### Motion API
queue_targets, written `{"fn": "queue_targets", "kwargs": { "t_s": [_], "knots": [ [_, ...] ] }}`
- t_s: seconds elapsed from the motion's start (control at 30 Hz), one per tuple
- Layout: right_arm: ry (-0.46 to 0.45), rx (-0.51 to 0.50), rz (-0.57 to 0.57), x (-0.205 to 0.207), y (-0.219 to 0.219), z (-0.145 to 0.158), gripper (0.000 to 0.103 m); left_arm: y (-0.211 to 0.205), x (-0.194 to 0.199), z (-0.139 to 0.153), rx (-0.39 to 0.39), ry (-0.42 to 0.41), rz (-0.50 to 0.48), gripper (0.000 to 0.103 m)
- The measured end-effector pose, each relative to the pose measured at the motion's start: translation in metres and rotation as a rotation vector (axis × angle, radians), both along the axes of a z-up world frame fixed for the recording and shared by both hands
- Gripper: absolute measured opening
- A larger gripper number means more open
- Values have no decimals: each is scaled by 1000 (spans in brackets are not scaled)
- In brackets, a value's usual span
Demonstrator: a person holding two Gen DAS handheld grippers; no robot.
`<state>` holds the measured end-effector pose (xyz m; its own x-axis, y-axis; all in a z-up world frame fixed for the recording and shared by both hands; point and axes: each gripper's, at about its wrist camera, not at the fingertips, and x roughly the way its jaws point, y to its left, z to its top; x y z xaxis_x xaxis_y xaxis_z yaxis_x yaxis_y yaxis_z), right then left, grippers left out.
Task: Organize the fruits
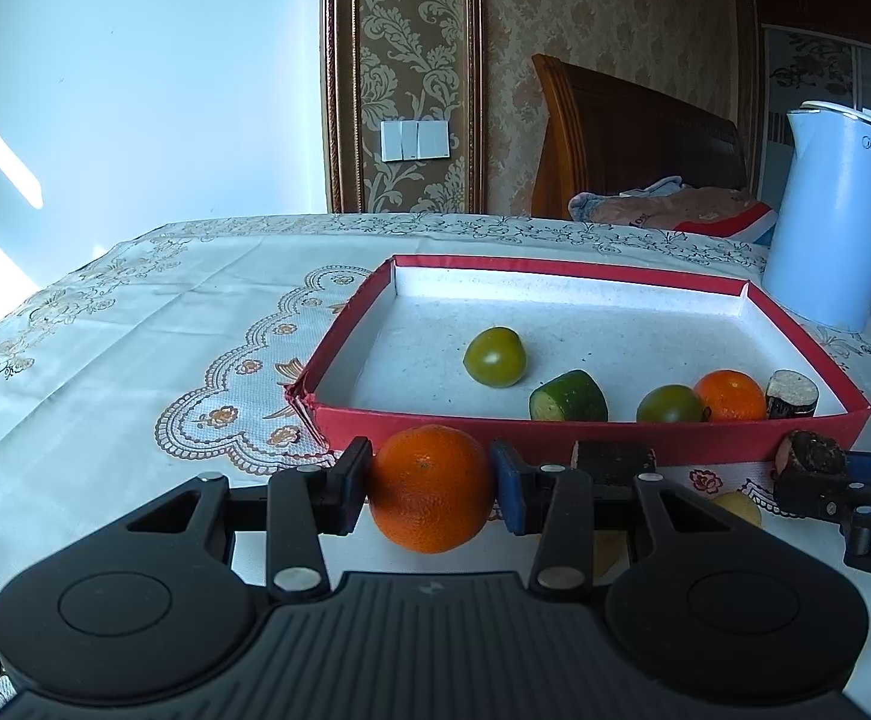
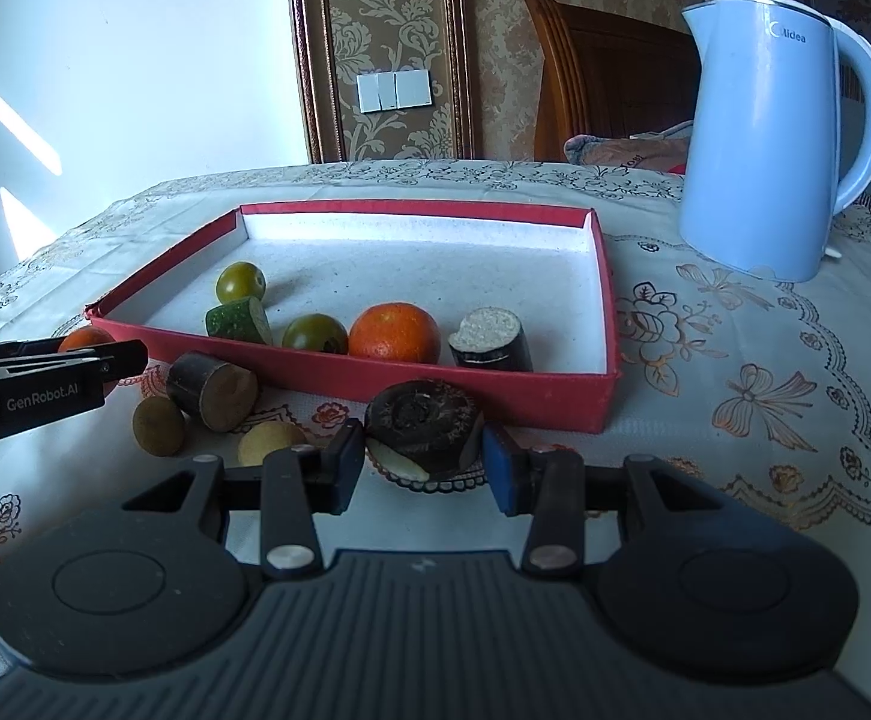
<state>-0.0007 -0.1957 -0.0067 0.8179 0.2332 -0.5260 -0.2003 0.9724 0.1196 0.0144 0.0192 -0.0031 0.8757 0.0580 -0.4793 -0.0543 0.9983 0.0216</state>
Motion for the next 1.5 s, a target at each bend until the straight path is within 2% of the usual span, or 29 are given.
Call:
{"fn": "queue_targets", "kwargs": {
  "t_s": [0.47, 0.73, 0.77, 0.83, 0.9, 1.0, 1.17, 1.5],
  "knots": [
    [-25, 4, 8, -3, 2, 4, 40, -1, 2, 0, 15, 5, 8, 42],
    [-74, -10, 37, -1, 13, 24, 40, -3, 1, 0, 21, -4, 2, 42],
    [-83, -8, 40, 0, 13, 28, 39, -2, 1, 0, 21, -4, 2, 42],
    [-95, -8, 46, 4, 16, 35, 28, -2, 1, 0, 17, -4, 2, 42],
    [-99, -10, 54, 9, 19, 40, 26, 0, 1, 0, 10, -4, 3, 42],
    [-90, -32, 55, 16, 23, 38, 26, 2, 1, 0, -2, 0, 7, 42],
    [-57, -13, 40, 23, 14, 27, 26, 3, 4, -1, -7, 13, 1, 42],
    [-17, 26, 77, 3, 4, 19, 30, 2, 3, -1, -5, 13, 0, 42]
  ]
}}
